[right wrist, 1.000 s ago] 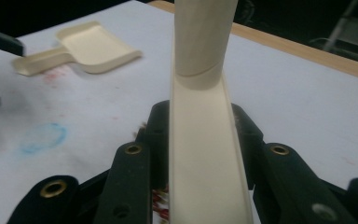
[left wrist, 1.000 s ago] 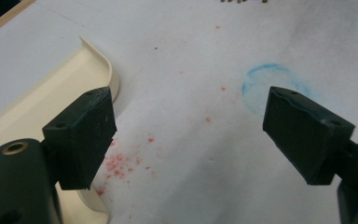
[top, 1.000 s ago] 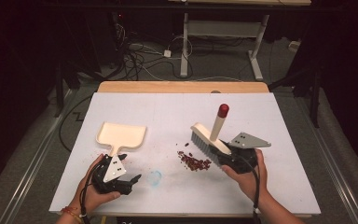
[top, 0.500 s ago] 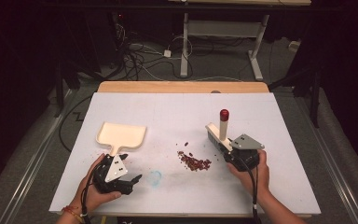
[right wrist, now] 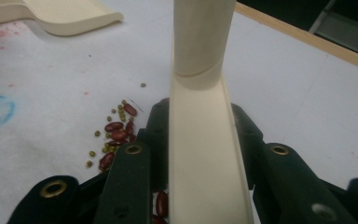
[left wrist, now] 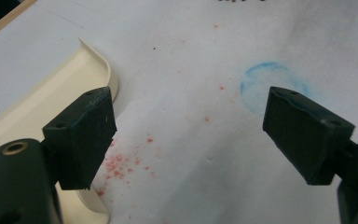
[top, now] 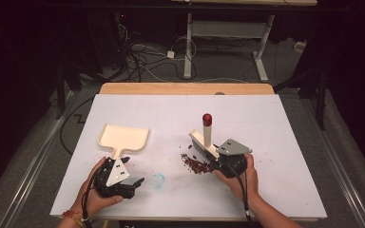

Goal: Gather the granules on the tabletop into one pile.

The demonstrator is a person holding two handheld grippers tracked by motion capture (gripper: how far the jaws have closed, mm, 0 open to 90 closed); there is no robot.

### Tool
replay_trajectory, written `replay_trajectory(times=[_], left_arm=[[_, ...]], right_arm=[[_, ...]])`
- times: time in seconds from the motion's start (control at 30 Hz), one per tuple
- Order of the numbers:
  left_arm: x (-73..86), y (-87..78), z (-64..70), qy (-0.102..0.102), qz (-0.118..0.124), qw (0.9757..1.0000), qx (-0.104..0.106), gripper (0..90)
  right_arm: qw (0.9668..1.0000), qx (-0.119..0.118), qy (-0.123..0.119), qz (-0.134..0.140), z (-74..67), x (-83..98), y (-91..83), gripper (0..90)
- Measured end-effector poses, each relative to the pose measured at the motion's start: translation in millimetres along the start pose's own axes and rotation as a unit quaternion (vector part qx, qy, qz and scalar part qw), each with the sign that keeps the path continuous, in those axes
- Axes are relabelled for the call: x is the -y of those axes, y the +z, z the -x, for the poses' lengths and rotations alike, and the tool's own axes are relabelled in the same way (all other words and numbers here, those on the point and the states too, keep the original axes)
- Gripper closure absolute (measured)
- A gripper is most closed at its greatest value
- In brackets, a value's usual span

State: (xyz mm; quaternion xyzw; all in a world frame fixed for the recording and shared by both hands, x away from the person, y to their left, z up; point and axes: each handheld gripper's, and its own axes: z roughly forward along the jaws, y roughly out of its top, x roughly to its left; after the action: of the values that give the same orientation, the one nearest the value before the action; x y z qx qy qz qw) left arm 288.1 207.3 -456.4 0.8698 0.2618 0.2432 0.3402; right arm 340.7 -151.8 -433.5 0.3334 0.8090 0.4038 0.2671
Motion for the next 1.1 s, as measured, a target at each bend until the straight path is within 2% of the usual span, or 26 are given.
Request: replay_trajectory(times=[0.2, 0.23, 0.3, 0.33, 0.37, 0.4, 0.43, 0.47, 0.53, 0.57, 0.6, 0.7, 0.77, 0.83, 1.0, 1.03, 1.1], left_arm=[[0.6, -0.6, -1.7, -0.005, 0.002, 1.0000, 0.000, 16.7], [0.6, -0.1, -1.9, -0.006, 0.003, 1.0000, 0.000, 16.7], [0.2, 0.6, -2.2, -0.007, 0.001, 1.0000, -0.001, 16.7], [-0.1, 0.8, -2.2, -0.008, 0.002, 1.0000, -0.001, 16.7], [-0.3, 0.8, -2.4, -0.008, 0.001, 1.0000, -0.001, 16.7], [-0.5, 1.0, -2.5, -0.007, 0.001, 1.0000, -0.001, 16.7], [-0.7, 1.6, -2.7, -0.008, 0.000, 1.0000, -0.001, 16.6], [-0.7, 2.4, -3.1, -0.010, 0.000, 1.0000, -0.001, 16.7], [-0.3, 3.6, -4.6, -0.013, -0.002, 0.9999, 0.001, 16.6], [-0.2, 3.8, -5.6, -0.012, -0.003, 0.9999, 0.002, 16.7], [0.0, 4.1, -6.2, -0.015, -0.003, 0.9999, 0.002, 16.6], [0.4, 3.6, -7.1, -0.018, -0.002, 0.9998, 0.001, 16.7], [0.9, 2.8, -6.7, -0.020, -0.001, 0.9998, 0.001, 16.7], [1.7, 2.2, -6.4, -0.019, -0.002, 0.9998, 0.001, 16.7], [3.1, 0.3, -7.0, -0.014, 0.000, 0.9999, -0.003, 16.7], [3.3, 0.1, -6.6, -0.016, 0.000, 0.9999, -0.003, 16.7], [3.6, -0.3, -6.2, -0.015, 0.000, 0.9999, -0.003, 16.7]], right_arm=[[0.9999, 0.002, 0.003, 0.016, 8.3, -9.0, -2.3, 67.3], [0.9997, -0.002, -0.001, 0.023, 11.7, -11.1, -1.1, 67.3], [0.9986, -0.029, -0.020, 0.040, 20.5, -14.7, 4.3, 67.3], [0.9973, -0.042, -0.030, 0.052, 24.8, -15.7, 7.2, 67.2], [0.9950, -0.053, -0.053, 0.066, 32.5, -16.9, 12.1, 67.3], [0.9936, -0.056, -0.068, 0.071, 38.7, -18.3, 17.1, 67.3], [0.9928, -0.063, -0.074, 0.071, 43.6, -19.5, 21.4, 67.2], [0.9913, -0.078, -0.077, 0.072, 50.9, -21.2, 28.8, 67.3], [0.9896, -0.097, -0.081, 0.070, 58.1, -24.0, 40.6, 67.3], [0.9880, -0.104, -0.091, 0.068, 60.2, -26.0, 46.3, 67.3], [0.9868, -0.110, -0.099, 0.065, 60.9, -28.0, 51.1, 67.3], [0.9820, -0.143, -0.103, 0.068, 61.5, -33.2, 64.1, 67.4], [0.9799, -0.148, -0.116, 0.067, 58.1, -35.6, 70.6, 67.4], [0.9766, -0.164, -0.121, 0.067, 53.8, -36.4, 75.9, 67.4], [0.9660, -0.212, -0.135, 0.061, 44.6, -31.4, 82.4, 67.4], [0.9637, -0.224, -0.133, 0.060, 43.9, -30.5, 81.8, 67.4], [0.9592, -0.236, -0.145, 0.059, 42.5, -28.3, 78.8, 67.3]])
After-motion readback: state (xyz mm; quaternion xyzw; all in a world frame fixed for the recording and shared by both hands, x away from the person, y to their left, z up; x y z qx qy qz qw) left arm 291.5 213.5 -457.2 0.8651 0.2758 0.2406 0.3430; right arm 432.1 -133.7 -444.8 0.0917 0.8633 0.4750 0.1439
